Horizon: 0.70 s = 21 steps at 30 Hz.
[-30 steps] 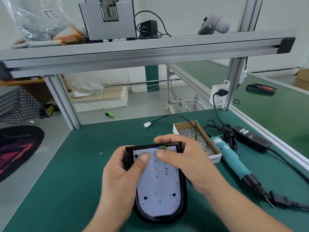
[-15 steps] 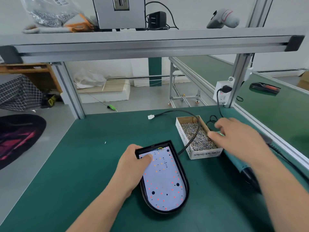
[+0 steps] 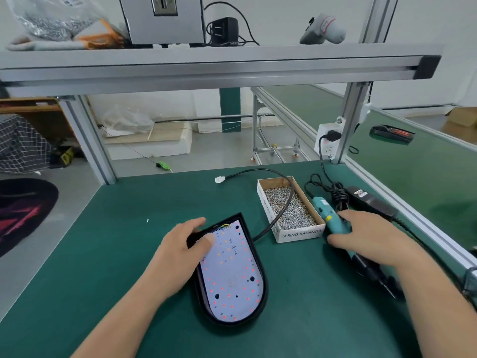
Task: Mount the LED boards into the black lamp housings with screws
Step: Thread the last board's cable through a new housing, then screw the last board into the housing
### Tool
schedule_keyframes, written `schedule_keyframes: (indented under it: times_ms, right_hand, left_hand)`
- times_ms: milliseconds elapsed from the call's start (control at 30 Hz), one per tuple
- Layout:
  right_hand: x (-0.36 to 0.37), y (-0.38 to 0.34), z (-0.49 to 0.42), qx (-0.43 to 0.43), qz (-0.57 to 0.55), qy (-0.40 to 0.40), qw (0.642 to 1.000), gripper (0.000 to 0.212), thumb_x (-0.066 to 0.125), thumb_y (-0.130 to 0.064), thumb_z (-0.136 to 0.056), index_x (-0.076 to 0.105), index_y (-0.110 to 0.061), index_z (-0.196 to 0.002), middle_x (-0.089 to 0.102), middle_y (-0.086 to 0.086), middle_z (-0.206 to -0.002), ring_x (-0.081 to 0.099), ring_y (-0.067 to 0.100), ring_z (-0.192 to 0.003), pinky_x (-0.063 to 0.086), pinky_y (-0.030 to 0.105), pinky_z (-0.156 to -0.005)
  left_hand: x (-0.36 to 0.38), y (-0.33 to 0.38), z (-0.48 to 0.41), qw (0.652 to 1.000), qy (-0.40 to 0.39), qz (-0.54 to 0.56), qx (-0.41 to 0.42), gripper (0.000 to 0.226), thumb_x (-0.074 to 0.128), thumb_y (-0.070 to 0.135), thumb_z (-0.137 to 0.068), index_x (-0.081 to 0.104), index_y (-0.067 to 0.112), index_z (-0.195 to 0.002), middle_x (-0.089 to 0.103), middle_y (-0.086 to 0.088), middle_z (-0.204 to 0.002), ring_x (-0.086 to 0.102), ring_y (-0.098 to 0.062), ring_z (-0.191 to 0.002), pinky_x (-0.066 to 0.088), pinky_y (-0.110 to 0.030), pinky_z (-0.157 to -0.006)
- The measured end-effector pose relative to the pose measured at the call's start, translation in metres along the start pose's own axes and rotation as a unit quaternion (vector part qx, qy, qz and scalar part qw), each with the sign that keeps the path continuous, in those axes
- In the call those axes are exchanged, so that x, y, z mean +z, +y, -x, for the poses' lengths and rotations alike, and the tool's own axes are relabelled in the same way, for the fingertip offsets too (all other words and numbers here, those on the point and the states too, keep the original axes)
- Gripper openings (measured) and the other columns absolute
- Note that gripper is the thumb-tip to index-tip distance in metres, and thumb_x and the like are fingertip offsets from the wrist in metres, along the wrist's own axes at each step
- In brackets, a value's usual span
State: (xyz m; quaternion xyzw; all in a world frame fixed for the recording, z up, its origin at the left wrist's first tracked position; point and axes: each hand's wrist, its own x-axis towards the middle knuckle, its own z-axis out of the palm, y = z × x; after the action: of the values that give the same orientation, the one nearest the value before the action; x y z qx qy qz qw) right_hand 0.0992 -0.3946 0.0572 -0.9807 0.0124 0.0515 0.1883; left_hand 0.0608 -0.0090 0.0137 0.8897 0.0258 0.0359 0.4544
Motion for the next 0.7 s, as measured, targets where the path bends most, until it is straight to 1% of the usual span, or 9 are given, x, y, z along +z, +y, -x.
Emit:
schedule_keyframes:
  times_ms: [100,167,200,300,400,467,533,600,700]
  right_hand:
    - [-0.008,0.008,0.002,0.013,-0.235,0.038,0.971,0.024,0.081,-0.037,-0.086,0.07,-0.017,-0.078,0.066,-0.005,-0.062,0.059,0.013,-0.05,0.043,0.031,-0.056]
    - [-0.013,0.01,0.006,0.025,-0.406,0.064,0.911,0.021,0.081,-0.03,-0.087,0.072,-0.013,-0.082,0.064,0.002,-0.065,0.056,0.017,-0.051,0.045,0.03,-0.052]
    - [-0.015,0.008,0.007,0.029,-0.484,0.066,0.872,0.022,0.08,-0.027,-0.087,0.072,-0.008,-0.09,0.066,0.007,-0.07,0.056,0.019,-0.052,0.047,0.029,-0.049]
    - [-0.013,0.002,0.003,0.037,-0.618,0.051,0.783,0.024,0.064,-0.02,-0.098,0.066,0.0,-0.11,0.067,0.011,-0.078,0.059,0.019,-0.052,0.05,0.027,-0.044]
    - [-0.008,-0.003,-0.001,0.03,-0.674,0.039,0.737,0.024,0.053,-0.02,-0.101,0.066,-0.004,-0.111,0.065,0.01,-0.08,0.057,0.018,-0.053,0.049,0.026,-0.045]
    - [-0.005,-0.003,-0.002,0.014,-0.698,0.03,0.715,0.025,0.051,-0.023,-0.101,0.067,-0.006,-0.11,0.063,0.008,-0.079,0.055,0.017,-0.054,0.049,0.025,-0.047]
    - [-0.003,-0.002,-0.004,0.003,-0.716,0.035,0.697,0.026,0.05,-0.024,-0.101,0.067,-0.006,-0.11,0.062,0.007,-0.079,0.054,0.016,-0.055,0.048,0.024,-0.048]
    - [-0.002,0.0,-0.005,-0.005,-0.725,0.043,0.687,0.026,0.049,-0.024,-0.101,0.067,-0.007,-0.109,0.061,0.006,-0.079,0.053,0.016,-0.055,0.048,0.023,-0.048]
    - [0.0,-0.002,-0.006,-0.01,-0.725,0.043,0.687,0.026,0.05,-0.024,-0.101,0.067,-0.007,-0.11,0.061,0.007,-0.08,0.053,0.016,-0.055,0.047,0.023,-0.048]
  left_hand:
    - [-0.001,0.013,0.002,0.994,0.102,0.013,0.036,0.043,0.069,0.039,-0.1,0.063,0.028,-0.142,0.062,0.017,-0.125,0.06,-0.001,-0.116,0.048,-0.027,-0.099]
    - [-0.003,0.034,0.009,0.981,0.163,-0.022,0.107,0.027,0.067,0.037,-0.103,0.069,0.03,-0.129,0.064,0.022,-0.117,0.061,-0.003,-0.113,0.053,-0.036,-0.097]
    - [-0.003,0.048,0.013,0.972,0.176,-0.042,0.153,0.019,0.065,0.038,-0.104,0.071,0.034,-0.122,0.066,0.024,-0.112,0.061,-0.003,-0.109,0.053,-0.035,-0.092]
    - [0.016,0.096,0.013,0.949,0.082,-0.099,0.289,0.018,0.054,0.039,-0.102,0.07,0.036,-0.111,0.067,0.019,-0.1,0.064,-0.006,-0.096,0.052,-0.027,-0.081]
    - [0.062,0.143,-0.012,0.891,-0.073,-0.3,0.332,0.014,0.054,0.022,-0.104,0.067,0.022,-0.103,0.064,0.006,-0.095,0.065,-0.023,-0.095,0.053,-0.04,-0.078]
    - [0.094,0.162,-0.032,0.844,-0.121,-0.411,0.322,0.016,0.057,0.001,-0.094,0.059,0.016,-0.09,0.055,-0.001,-0.084,0.061,-0.032,-0.088,0.047,-0.041,-0.066]
    - [0.115,0.174,-0.048,0.808,-0.162,-0.467,0.321,0.026,0.058,-0.01,-0.085,0.064,0.013,-0.095,0.058,-0.003,-0.086,0.059,-0.033,-0.085,0.048,-0.041,-0.064]
    - [0.127,0.178,-0.06,0.792,-0.183,-0.498,0.304,0.026,0.059,-0.012,-0.086,0.067,0.01,-0.098,0.064,-0.007,-0.094,0.06,-0.034,-0.085,0.049,-0.04,-0.064]
    - [0.132,0.177,-0.072,0.79,-0.183,-0.508,0.291,0.023,0.06,-0.012,-0.085,0.065,0.01,-0.09,0.064,-0.009,-0.09,0.057,-0.032,-0.078,0.043,-0.036,-0.059]
